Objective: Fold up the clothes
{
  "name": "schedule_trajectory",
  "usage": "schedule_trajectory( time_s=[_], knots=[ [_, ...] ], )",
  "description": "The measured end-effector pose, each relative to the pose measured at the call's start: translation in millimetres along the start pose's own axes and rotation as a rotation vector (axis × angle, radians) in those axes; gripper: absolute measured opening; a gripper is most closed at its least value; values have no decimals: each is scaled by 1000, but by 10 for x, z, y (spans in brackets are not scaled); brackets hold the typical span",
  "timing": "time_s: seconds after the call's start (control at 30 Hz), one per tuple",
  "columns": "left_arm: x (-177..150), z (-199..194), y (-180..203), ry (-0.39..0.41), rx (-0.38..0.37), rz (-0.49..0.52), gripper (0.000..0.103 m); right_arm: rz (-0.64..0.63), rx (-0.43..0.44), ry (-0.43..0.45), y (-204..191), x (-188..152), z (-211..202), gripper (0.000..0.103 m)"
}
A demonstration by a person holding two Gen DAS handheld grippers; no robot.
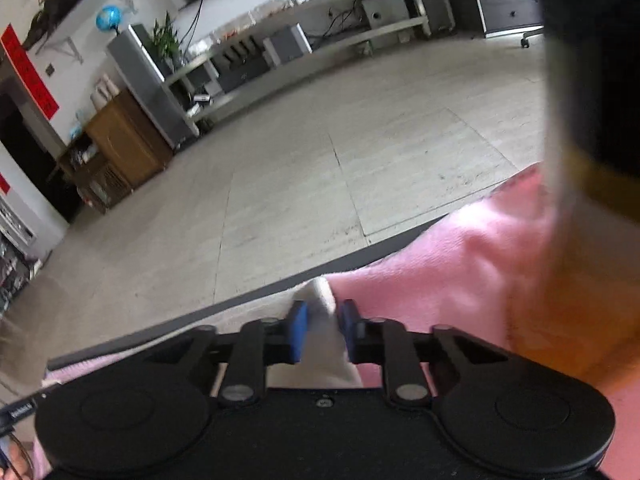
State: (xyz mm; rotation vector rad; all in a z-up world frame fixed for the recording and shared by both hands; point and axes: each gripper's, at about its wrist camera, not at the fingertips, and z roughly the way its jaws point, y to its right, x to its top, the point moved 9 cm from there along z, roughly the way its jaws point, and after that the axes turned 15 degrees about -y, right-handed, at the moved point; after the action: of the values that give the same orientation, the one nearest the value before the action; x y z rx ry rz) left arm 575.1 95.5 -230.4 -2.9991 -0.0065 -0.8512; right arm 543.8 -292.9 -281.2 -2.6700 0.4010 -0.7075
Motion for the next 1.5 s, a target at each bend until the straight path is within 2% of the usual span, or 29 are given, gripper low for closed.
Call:
schedule_trajectory(
  time_s=[0.03,0.17,0.3,0.47,0.7,0.8,1.0,1.07,1.1,1.13,1.2,1.3,1.4,1.5],
  knots=[
    [12,-35,15,14,14,4,7,-6,1,24,-27,9,-29,6],
    [51,-327,47,90,53,17,6,-89,-18,170,-208,5,-368,5],
    [47,-798,38,160,64,13,6,-157,-44,247,-399,-52,-842,5],
    [-133,-1557,0,228,49,5,7,-161,-22,273,-498,-246,-1597,5],
    [-895,-2691,48,277,11,-9,6,-159,-19,258,-592,-891,-2711,5],
    [-1437,-2927,61,245,5,-11,6,-160,-46,219,-559,-1343,-3005,5],
    [-2500,-2896,-171,80,6,-76,9,-171,-89,118,-108,-2532,-3145,7],
    [-2856,-2880,-251,23,7,-99,11,-150,-91,60,109,-2866,-3089,15],
    [-3034,-2874,-291,-6,7,-110,11,-134,-88,30,219,-3010,-3060,28],
    [-3213,-2868,-331,-34,8,-122,11,-110,-80,7,320,-3113,-3045,33],
    [-3570,-2858,-409,-92,8,-145,11,-32,-38,-3,477,-3129,-3070,34],
    [-3448,-2839,-473,-108,-61,-218,14,56,27,-15,569,-2994,-3052,39],
    [-3252,-2686,-456,-150,-120,-260,18,109,98,-38,589,-2883,-2919,39],
    [-3265,-2559,-414,-158,-147,-295,17,177,149,-59,615,-2942,-2742,37]
  ],
)
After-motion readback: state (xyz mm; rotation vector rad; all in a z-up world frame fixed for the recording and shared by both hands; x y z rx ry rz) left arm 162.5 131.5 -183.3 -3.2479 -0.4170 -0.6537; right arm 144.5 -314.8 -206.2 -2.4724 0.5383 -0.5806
